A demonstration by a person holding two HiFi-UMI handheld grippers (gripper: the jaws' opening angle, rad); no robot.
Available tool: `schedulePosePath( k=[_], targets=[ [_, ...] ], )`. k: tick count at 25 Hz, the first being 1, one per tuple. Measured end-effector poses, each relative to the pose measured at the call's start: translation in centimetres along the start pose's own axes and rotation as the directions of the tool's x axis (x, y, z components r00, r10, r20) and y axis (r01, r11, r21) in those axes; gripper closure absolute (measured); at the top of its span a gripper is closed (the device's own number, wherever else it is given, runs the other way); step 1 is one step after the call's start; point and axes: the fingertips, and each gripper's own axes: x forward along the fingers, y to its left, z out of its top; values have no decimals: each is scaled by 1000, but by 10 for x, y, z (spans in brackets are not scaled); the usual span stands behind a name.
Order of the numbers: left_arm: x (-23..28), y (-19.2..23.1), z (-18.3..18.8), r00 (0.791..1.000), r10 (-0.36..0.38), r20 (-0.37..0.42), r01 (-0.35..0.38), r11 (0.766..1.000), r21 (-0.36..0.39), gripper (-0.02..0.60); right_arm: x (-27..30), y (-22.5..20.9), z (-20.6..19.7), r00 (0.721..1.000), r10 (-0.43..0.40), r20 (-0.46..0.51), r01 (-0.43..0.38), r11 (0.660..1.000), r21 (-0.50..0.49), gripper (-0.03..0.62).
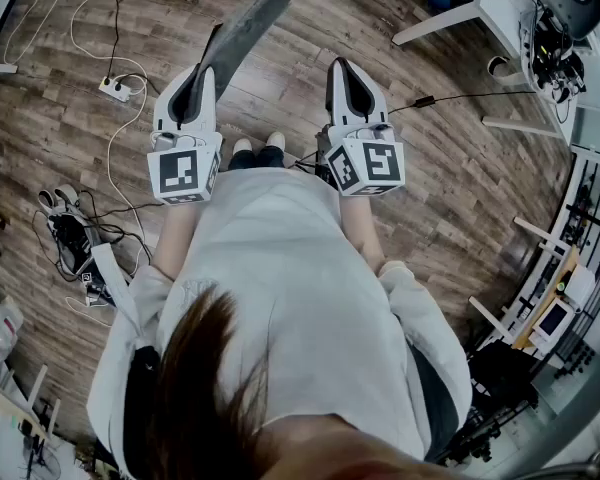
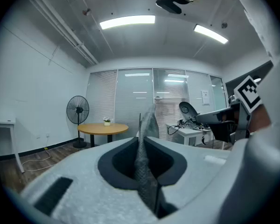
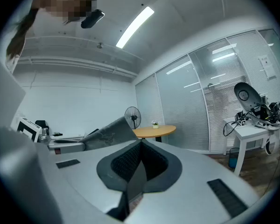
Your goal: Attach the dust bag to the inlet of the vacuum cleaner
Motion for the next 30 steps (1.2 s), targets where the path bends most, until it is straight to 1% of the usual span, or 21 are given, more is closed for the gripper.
schedulePosePath(
  k=[4,10,20,24,30],
  targets=[
    [3,-2,0,1000,-3,0,3,1000,5,541,1,0,0,1000,1,1,-1,1000,1,592],
    [8,-2,-2,1000,14,-6,-14,1000,-2,541,4,-7,-2,1000,11,0,-11,1000,0,592],
    [23,-26,-1,1000,21,-20,-21,1000,10,541,3,-29,0,999,48,-3,-48,999,-6,592],
    [27,-38,0,999,26,-21,-26,1000,15,541,-1,-40,1,997,79,18,-79,997,-5,591],
    [30,-50,-3,999,34,-20,-33,999,10,541,-6,-53,-2,996,86,11,-86,996,-4,591]
  ],
)
